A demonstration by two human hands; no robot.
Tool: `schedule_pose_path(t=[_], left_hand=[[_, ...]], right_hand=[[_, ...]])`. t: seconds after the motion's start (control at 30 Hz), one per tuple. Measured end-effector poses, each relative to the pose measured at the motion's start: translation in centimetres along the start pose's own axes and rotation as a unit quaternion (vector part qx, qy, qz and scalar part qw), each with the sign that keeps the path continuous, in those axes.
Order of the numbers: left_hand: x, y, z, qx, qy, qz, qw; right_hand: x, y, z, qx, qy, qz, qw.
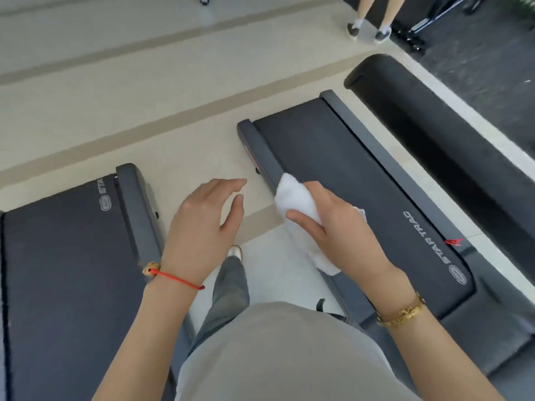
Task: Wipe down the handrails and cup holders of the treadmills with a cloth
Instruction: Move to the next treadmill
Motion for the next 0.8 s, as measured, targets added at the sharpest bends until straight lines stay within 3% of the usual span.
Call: schedule_pose_path(t=[0.23,0.43,0.8], left_hand=[[1.8,-12.6,2.1,-0.072,0.031,0.165,0.983],[4.5,-20.7,4.5,-0.144,0.063,0.281,0.947],[10.7,-29.0,9.2,-0.188,0.114,0.392,0.893]], right_hand=[[1.6,-5.6,-4.9,0.139,0.012,0.112,0.984],[3.1,-8.1,-8.7,0.253,0.083,0.204,0.942],[6.9,-8.7,-16.4,0.404,0.157,0.307,0.847]])
Point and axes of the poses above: each hand's wrist, its own y-axis away from the middle knuckle, its own z-axis out of the palm, x = y × z, the point moved 6 cm from there along -y, towards the middle knuckle, and after that the axes turned 2 degrees about -x, right-handed, at the moved point
